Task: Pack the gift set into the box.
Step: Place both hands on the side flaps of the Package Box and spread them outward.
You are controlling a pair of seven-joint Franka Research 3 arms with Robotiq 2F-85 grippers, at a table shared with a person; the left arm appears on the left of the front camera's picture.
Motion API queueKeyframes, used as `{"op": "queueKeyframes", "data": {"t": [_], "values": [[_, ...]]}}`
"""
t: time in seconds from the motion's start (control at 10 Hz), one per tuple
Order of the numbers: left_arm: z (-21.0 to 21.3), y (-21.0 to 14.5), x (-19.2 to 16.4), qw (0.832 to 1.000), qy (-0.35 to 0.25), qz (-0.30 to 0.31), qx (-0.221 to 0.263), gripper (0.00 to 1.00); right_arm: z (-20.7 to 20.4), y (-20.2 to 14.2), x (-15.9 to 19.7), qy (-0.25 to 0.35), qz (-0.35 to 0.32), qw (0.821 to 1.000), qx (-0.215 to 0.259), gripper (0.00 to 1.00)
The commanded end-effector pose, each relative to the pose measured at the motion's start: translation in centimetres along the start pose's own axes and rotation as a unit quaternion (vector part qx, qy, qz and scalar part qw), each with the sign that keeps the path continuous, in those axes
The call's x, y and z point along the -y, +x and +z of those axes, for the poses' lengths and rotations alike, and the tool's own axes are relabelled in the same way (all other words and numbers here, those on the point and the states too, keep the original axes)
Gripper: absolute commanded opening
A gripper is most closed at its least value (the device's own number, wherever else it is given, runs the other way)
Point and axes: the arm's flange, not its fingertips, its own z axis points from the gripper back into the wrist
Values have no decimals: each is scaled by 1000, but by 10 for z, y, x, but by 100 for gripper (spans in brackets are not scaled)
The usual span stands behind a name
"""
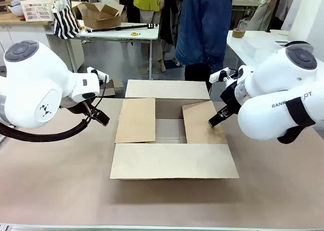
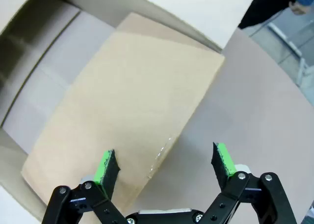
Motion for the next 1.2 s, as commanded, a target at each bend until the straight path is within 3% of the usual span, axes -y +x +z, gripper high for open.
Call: {"op": "queueKeyframes", "data": {"t": [0.0,1.0,1.1], "values": [[0,0,0,1000,0,0,0,100,0,0,0,0,0,1000,0,100],[0,0,0,1000,0,0,0,100,0,0,0,0,0,1000,0,100],[0,0,0,1000,0,0,0,100,10,2,-4,8,-3,1000,-16,100]]}}
